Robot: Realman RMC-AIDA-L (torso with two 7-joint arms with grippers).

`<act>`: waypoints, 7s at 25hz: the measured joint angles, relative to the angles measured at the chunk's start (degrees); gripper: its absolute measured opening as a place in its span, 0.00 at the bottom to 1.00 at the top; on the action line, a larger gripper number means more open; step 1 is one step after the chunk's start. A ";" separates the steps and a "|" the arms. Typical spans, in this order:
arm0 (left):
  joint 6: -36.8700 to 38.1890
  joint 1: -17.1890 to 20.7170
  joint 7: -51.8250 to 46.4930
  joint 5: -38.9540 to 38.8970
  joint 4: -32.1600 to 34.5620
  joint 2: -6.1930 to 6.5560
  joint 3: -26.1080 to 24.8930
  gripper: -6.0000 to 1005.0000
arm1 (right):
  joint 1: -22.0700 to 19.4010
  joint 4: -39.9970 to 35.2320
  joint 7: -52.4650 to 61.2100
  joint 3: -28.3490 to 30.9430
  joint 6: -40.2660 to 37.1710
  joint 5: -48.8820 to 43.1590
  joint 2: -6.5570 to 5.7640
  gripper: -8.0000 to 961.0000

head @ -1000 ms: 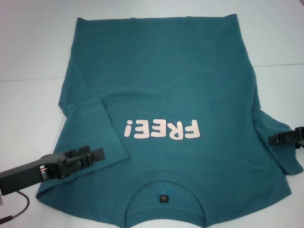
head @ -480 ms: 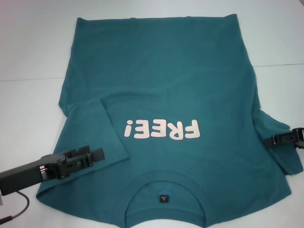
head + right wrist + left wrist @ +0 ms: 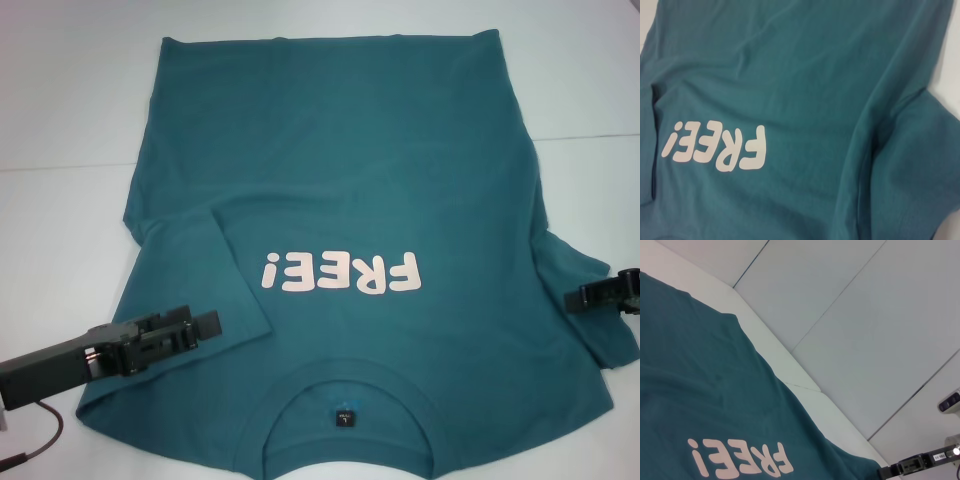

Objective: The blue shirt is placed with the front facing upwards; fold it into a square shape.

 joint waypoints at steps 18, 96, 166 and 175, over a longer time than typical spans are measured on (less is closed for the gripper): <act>0.00 0.30 -0.10 0.00 0.00 0.00 0.00 0.76 | -0.03 0.17 1.04 -0.26 0.73 -0.78 -0.13 0.16; -0.01 0.45 -0.32 0.00 -0.62 0.00 -2.79 0.76 | 12.14 -6.29 15.65 -2.59 -2.42 -19.16 0.76 0.03; -1.40 0.58 -0.07 -2.81 -2.72 0.00 -5.29 0.76 | 14.93 6.68 17.89 -2.06 11.13 -4.15 4.24 0.36; -1.26 0.58 -0.25 -2.81 -2.81 0.06 -6.50 0.76 | 14.56 4.93 15.51 -5.04 8.27 -4.98 3.08 0.57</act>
